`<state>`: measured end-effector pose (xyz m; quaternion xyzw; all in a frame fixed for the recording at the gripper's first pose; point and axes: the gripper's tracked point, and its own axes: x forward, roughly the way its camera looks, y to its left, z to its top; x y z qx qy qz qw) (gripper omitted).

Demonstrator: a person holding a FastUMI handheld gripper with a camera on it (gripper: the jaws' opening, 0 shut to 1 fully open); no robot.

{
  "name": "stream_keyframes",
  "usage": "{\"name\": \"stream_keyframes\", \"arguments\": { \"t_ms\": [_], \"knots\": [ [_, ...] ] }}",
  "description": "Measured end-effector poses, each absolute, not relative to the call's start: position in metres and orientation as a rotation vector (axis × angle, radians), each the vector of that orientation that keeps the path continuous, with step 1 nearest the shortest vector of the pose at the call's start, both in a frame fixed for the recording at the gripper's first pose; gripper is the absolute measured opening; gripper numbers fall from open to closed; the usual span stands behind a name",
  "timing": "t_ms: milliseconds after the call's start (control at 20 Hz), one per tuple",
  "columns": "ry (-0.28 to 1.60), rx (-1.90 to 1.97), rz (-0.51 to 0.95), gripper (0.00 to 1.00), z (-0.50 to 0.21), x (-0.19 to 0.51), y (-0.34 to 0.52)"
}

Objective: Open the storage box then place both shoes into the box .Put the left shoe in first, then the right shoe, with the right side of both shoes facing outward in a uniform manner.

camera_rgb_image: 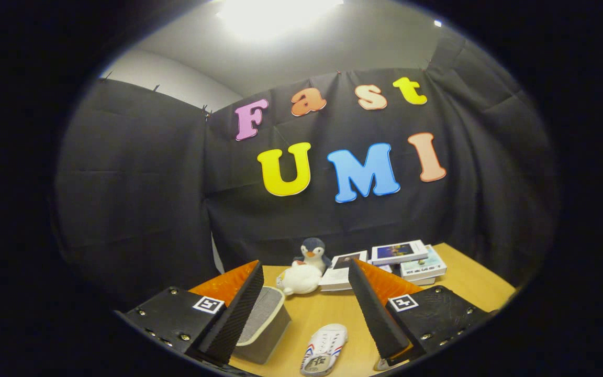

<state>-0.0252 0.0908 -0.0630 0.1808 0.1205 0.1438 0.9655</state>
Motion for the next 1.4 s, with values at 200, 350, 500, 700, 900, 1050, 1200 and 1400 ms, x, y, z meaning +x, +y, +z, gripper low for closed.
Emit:
{"name": "stream_keyframes", "arguments": {
  "t_ms": [200, 350, 500, 700, 900, 1050, 1200, 1400],
  "knots": [
    [0.4, 0.587, 0.327, 0.99, -0.094, -0.026, 0.113],
    [0.494, 0.71, 0.358, 0.98, -0.113, -0.029, 0.128],
    [0.57, 0.824, 0.379, 0.99, -0.128, -0.032, 0.142],
    [0.663, 0.981, 0.397, 0.98, -0.145, -0.036, 0.161],
    [0.745, 1.097, 0.4, 0.97, -0.166, -0.036, 0.18],
    [0.811, 1.211, 0.408, 0.97, -0.176, -0.038, 0.195],
    [0.869, 1.293, 0.42, 0.97, -0.184, -0.042, 0.212],
    [0.947, 1.331, 0.428, 0.94, -0.201, -0.049, 0.231]
  ]
}}
